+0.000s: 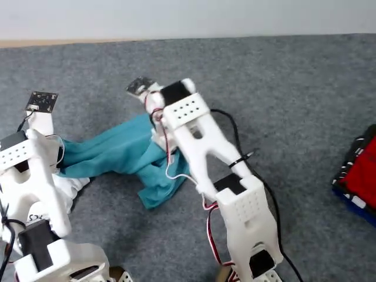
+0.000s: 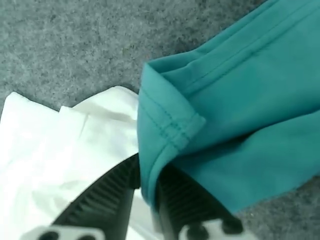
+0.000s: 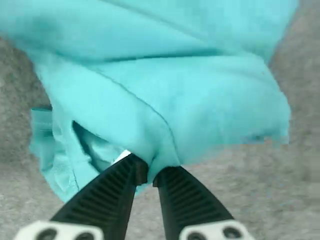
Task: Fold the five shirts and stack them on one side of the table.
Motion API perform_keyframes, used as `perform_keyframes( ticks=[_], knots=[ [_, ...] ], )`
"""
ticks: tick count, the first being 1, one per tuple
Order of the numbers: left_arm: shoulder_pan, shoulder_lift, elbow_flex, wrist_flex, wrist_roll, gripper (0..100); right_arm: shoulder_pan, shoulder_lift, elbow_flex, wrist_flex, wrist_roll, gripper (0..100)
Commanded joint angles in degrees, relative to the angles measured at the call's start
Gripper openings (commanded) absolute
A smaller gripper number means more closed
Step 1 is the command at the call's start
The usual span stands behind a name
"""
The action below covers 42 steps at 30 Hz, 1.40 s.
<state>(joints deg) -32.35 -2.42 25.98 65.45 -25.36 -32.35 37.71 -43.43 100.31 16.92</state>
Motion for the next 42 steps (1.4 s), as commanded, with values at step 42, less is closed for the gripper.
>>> perform_keyframes(
  ticks=[42],
  knots=[
    [11.34,-0.7,-7.34,6.68,0.35,1,5.41,-1.36,4.48,2.15,8.62,21.8]
  ],
)
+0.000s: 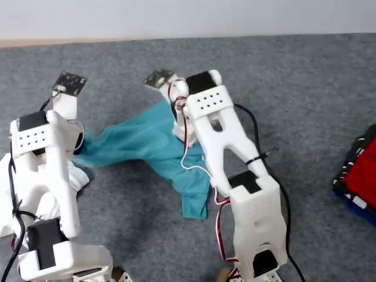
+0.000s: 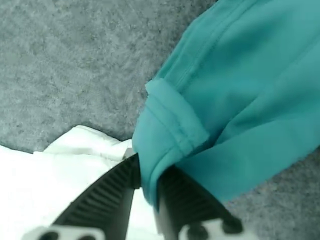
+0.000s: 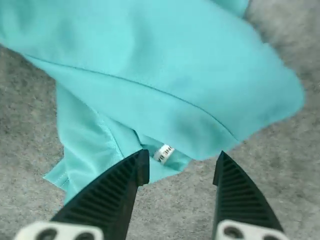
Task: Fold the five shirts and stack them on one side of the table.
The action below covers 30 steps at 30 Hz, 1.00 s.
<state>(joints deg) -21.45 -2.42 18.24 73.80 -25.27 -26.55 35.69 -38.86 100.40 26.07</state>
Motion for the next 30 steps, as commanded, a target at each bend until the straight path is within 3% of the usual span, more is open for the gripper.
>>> perform_keyframes(
  ticks=[1,12,19,30],
  knots=[
    [0.44,-0.7,0.84,-1.93,0.26,1,-0.31,1.54,-0.09,1.36,-0.53,21.8],
    [0.44,-0.79,1.27,-1.85,0.35,1,1.01,8.66,-0.09,-7.87,-0.44,21.1],
    [0.44,-0.79,1.27,-1.76,0.35,1,3.3,7.34,-6.42,-3.38,5.98,1.2],
    [0.7,-0.79,1.27,-1.85,0.44,1,6.46,7.43,-11.69,2.42,6.59,3.9]
  ],
)
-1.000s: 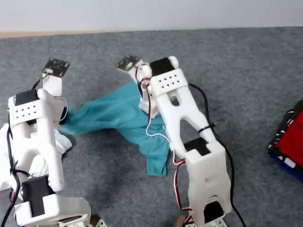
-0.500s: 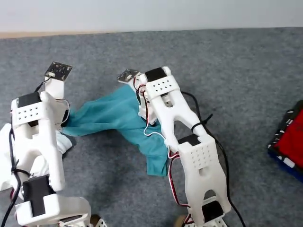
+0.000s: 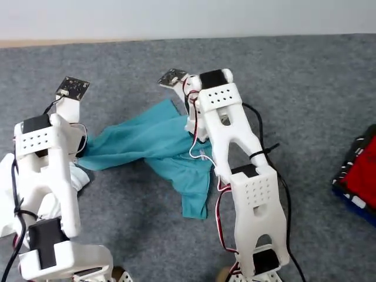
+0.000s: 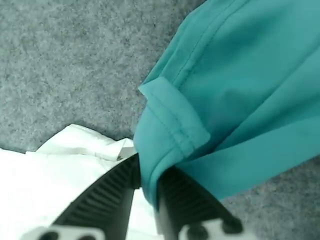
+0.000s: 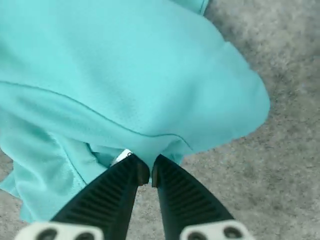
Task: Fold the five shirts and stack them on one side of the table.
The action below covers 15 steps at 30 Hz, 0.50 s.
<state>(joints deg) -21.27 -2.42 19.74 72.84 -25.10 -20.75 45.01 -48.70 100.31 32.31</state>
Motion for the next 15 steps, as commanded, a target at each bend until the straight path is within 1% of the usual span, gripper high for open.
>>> perform_keyframes(
  ticks=[1,4,6,9,15],
  knots=[
    [0.53,-0.79,-0.22,-0.88,0.26,1,0.48,-1.89,-1.49,2.51,0.26,6.9],
    [0.53,-0.79,-0.13,-0.88,0.26,1,-0.48,-1.71,-0.97,2.42,-3.34,18.4],
    [0.53,-0.79,-0.13,-0.88,0.26,1,-0.92,-1.71,-0.97,2.15,-5.89,23.4],
    [0.53,-0.7,-0.13,-0.88,0.26,1,-1.8,-0.66,-1.14,2.07,-6.15,25.8],
    [0.53,-0.7,0.48,-1.05,0.26,1,-3.12,4.53,-1.32,1.1,-6.68,25.8]
  ],
)
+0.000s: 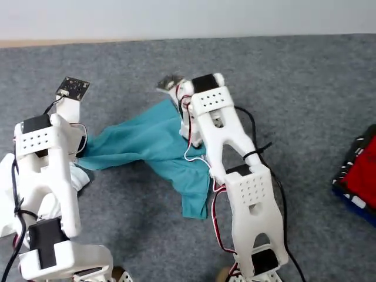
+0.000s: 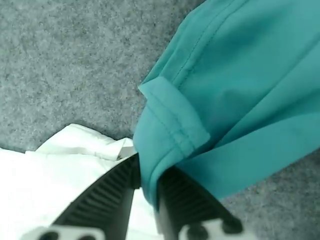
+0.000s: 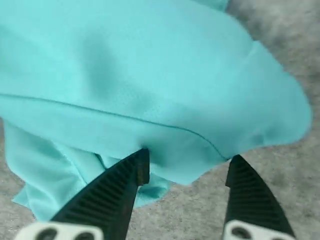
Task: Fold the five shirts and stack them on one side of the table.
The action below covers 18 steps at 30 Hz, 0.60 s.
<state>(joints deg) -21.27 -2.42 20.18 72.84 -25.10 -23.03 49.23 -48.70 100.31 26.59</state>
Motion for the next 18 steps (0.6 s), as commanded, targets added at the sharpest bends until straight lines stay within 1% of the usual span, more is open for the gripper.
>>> perform_keyframes(
  ticks=[1,3,5,7,11,13,18],
  knots=[
    [0.53,-0.7,0.4,-1.49,0.26,1,-0.84,0.84,-1.32,0.48,-0.97,25.8],
    [0.53,-0.79,1.89,-2.55,0.26,1,-0.84,1.8,-1.32,-0.92,-0.97,25.1],
    [0.53,-0.79,3.12,-3.43,0.18,1,-0.75,2.24,-1.32,-1.98,-0.62,22.1],
    [0.53,-0.79,3.74,-3.43,0.18,1,-0.48,2.07,-1.41,-1.98,-0.26,16.4],
    [0.53,-0.79,3.56,-3.34,0.18,1,-0.31,2.07,-1.49,-0.66,4.48,2.2],
    [0.53,-0.79,3.38,-3.34,0.18,1,0.13,2.15,-2.73,0.48,6.33,1.2],
    [0.53,-0.79,3.74,-4.4,0.18,1,2.24,1.98,-7.38,2.51,6.77,1.2]
  ],
)
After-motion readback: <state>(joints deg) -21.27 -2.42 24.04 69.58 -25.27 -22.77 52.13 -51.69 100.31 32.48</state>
